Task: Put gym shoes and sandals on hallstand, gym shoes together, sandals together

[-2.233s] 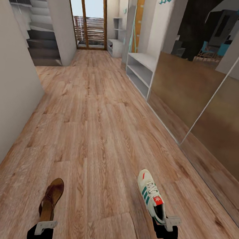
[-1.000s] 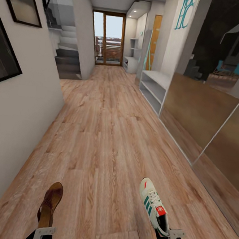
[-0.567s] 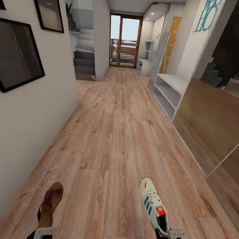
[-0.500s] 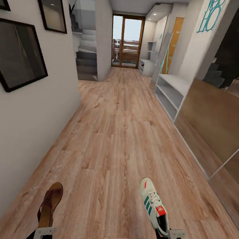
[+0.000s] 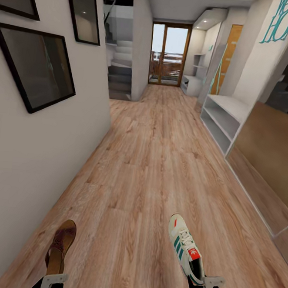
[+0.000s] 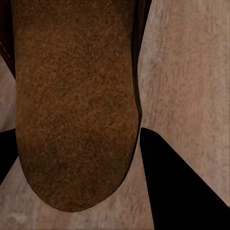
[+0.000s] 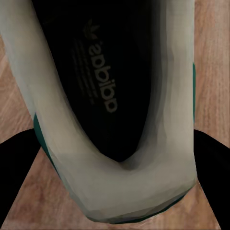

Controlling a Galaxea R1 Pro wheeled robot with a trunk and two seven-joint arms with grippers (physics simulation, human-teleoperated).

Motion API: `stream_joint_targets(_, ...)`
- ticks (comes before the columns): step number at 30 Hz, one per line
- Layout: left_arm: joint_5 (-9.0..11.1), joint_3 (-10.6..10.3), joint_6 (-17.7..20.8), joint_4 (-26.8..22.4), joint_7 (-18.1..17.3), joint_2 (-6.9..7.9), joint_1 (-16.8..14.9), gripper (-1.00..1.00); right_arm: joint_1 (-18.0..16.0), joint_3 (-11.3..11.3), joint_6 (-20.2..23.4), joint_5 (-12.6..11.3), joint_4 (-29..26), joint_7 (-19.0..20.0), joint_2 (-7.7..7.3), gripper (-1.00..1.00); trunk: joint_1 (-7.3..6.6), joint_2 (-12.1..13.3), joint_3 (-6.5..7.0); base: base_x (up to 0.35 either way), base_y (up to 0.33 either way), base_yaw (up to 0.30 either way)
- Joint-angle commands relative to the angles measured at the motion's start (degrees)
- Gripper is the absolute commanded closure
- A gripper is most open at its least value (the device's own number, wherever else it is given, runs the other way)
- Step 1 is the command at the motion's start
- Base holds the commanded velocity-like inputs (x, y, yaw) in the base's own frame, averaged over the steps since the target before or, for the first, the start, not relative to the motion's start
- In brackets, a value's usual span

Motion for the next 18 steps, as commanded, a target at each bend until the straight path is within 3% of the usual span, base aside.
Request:
stream_joint_targets(1,-0.76,0.47,-0.17,0.04,0.00,-0.03,-0.05,1.00,-0.03,-0.55,-0.17,0.35,0.04,0.27,-0.04,1.00,0.02,-0.02,-0.03,0.332,-0.031,0.031)
stream_joint_targets(18,-0.72,0.47,-0.17,0.11,0.00,-0.03,-0.04,1.00,-0.03,-0.55,-0.17,0.42,0.06,0.35,-0.22,1.00,0.02,-0.02,-0.01,0.323,-0.148,0.004)
